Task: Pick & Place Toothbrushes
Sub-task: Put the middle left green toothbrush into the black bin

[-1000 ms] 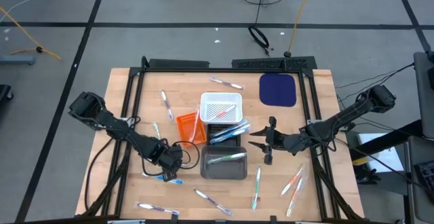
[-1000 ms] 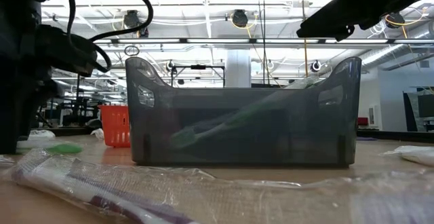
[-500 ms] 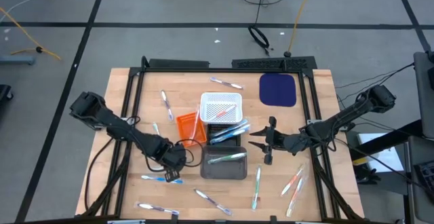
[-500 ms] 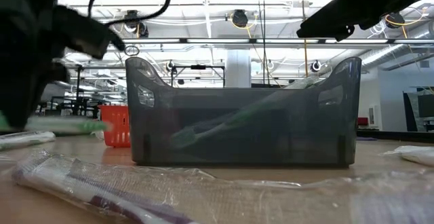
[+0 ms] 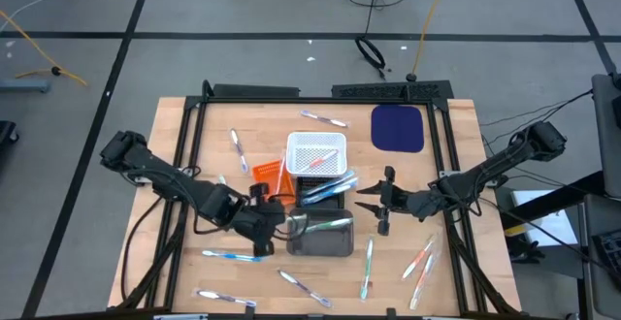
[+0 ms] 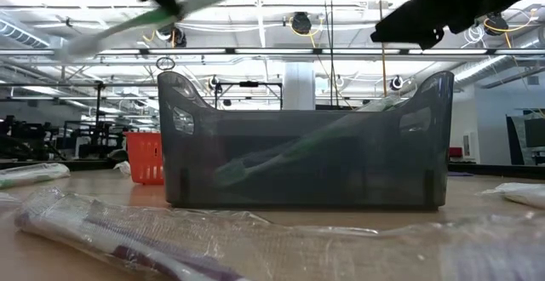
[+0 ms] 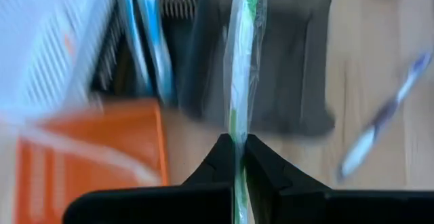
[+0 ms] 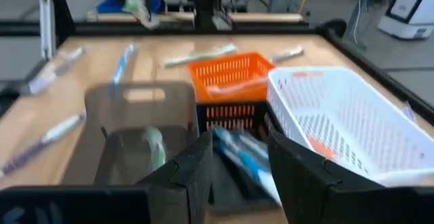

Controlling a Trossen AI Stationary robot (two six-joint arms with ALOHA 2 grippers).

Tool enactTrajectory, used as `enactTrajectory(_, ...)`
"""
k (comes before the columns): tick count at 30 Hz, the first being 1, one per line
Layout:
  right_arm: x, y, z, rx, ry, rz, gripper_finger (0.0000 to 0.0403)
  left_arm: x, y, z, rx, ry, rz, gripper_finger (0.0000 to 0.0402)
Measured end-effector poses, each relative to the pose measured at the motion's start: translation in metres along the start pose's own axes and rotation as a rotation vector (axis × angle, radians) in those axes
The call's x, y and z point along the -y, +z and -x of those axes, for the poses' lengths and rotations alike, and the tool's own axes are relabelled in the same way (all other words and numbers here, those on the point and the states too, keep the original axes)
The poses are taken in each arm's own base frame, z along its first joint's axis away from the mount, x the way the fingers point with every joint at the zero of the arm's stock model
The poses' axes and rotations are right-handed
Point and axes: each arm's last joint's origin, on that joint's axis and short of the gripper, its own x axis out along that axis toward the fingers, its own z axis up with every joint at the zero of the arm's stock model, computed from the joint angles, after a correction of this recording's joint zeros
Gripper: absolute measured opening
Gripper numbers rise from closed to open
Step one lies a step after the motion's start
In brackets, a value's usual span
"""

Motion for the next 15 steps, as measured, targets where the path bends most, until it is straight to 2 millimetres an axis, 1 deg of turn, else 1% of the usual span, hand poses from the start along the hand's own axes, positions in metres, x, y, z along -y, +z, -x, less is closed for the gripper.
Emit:
enactTrajectory(4,-0.003,0.011,-0.001,0.102,0.029,0.011,0.0134,-0.002,0.025,0.002,0.178,-0.037,-0.062,0.0004)
enactTrajectory(8,-0.009,0.021,-0.006,0.221,0.092,0.052,0.0134,-0.013,0.046,0.002,0.334,-0.023,-0.075,0.0007)
enactTrajectory(15,-0.009,0.027,-0.018,0.343,0.059,0.049,0.0134,-0.032,0.066,0.001,0.462,0.016,-0.104,0.0005)
